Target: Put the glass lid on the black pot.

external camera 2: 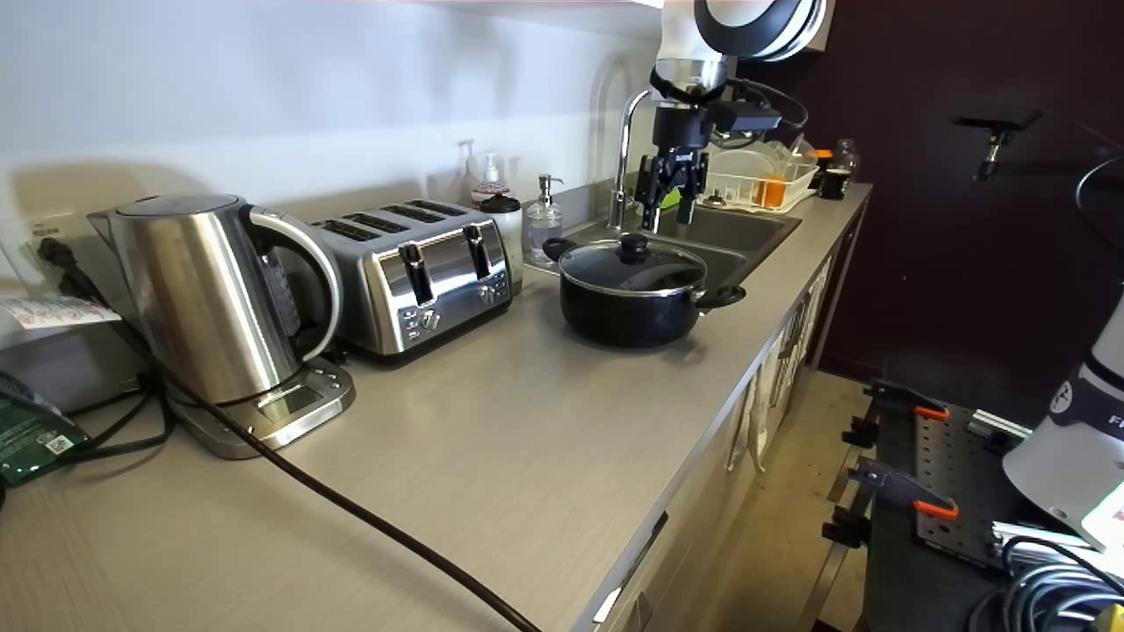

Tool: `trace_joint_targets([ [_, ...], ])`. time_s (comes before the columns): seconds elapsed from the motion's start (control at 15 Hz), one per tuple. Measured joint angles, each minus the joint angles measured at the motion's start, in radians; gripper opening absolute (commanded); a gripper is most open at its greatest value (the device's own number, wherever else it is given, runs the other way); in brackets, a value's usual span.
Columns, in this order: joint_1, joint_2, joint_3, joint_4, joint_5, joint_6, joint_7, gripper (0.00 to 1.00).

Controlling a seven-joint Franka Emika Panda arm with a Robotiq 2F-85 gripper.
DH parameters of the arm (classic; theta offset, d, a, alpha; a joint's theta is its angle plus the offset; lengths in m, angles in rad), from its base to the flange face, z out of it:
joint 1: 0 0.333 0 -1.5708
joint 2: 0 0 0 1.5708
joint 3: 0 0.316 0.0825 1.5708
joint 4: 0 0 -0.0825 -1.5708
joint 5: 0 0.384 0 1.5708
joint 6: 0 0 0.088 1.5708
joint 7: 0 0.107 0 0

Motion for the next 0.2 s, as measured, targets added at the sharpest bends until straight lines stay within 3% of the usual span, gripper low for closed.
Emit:
trace_joint_targets([
  [0.2, 0.001, -0.050, 0.004, -0.057, 0.000, 0.018, -0.020, 1.00],
])
